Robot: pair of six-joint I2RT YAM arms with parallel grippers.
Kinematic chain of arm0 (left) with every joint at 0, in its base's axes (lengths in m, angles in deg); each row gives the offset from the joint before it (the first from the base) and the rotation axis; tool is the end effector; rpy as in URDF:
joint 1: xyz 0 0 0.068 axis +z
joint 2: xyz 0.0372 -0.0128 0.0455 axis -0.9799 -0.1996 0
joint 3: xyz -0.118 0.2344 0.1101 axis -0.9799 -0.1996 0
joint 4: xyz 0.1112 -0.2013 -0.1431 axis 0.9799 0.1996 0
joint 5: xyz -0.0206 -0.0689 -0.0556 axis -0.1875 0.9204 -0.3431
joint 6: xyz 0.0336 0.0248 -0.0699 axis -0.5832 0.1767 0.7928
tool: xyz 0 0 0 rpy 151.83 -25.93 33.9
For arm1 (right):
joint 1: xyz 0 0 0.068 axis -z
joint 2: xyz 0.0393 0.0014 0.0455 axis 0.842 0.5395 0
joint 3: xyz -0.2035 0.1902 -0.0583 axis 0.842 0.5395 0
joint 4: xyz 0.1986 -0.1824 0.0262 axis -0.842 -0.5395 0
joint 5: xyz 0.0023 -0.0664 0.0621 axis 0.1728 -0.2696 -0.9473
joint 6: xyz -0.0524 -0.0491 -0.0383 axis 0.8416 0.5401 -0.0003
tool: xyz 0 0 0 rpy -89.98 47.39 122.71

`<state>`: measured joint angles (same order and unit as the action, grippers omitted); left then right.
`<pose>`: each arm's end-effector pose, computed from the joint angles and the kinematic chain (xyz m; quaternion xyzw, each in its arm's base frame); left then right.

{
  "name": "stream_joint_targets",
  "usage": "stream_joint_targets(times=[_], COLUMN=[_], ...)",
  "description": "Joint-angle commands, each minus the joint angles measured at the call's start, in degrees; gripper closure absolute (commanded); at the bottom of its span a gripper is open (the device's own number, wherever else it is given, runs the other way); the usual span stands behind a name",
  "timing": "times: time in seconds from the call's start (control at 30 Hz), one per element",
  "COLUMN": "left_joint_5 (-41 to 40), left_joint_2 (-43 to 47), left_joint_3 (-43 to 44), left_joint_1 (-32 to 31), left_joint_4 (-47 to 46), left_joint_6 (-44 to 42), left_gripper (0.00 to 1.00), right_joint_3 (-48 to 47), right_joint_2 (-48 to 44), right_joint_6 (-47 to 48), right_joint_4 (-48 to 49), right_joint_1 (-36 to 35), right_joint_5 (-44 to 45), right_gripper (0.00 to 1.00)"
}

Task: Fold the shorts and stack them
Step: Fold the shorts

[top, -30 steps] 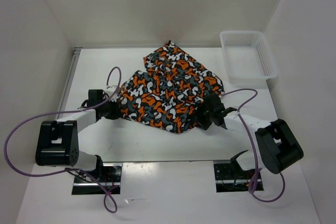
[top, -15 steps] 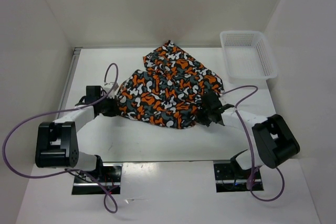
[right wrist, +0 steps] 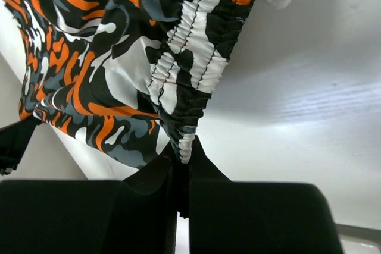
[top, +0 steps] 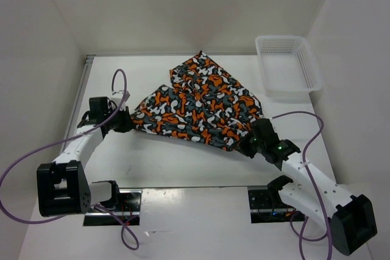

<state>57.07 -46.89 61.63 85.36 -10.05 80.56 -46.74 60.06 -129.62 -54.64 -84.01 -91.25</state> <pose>0.2749 0.0034 0.1931 0.0236 0.9064 -0.1760 0.3832 0.1681 0.0863 0.1742 0.3298 0.8775 0.2637 0.2273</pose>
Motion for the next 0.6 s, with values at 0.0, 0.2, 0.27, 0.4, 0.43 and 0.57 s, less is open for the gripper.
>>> stream_joint_targets(times=[0.0,0.2,0.27,0.4,0.43,0.57], left_joint_5=[-2.41,-4.77,-5.48,-3.03,-1.8,2.25], left_joint_2=[-0.54,0.08,0.08,1.48,2.79,5.52], left_joint_3=[-0.38,0.33,-1.69,-7.74,-9.5,-15.67], left_joint_1=[0.86,0.86,0.86,0.86,0.86,0.86], left_joint_4=[-0.88,2.54,3.77,3.61,1.34,-3.96], left_joint_6=[-0.45,-0.45,-0.45,-0.45,-0.45,-0.45], left_gripper=[0.87,0.17,0.19,0.17,0.15,0.14], right_joint_3=[0.61,-0.53,-1.06,-1.06,-1.06,-1.06], right_joint_2=[-1.3,4.15,4.15,5.21,5.21,5.74], right_joint_6=[-0.39,0.92,1.45,1.45,1.45,1.97], right_joint_4=[-4.93,-3.08,-2.56,-1.42,-1.41,-0.8], right_joint_1=[-0.06,-0.06,-0.06,-0.06,-0.06,-0.06], right_joint_5=[1.65,1.65,2.27,2.27,2.27,2.27], right_gripper=[1.0,1.0,1.0,1.0,1.0,1.0])
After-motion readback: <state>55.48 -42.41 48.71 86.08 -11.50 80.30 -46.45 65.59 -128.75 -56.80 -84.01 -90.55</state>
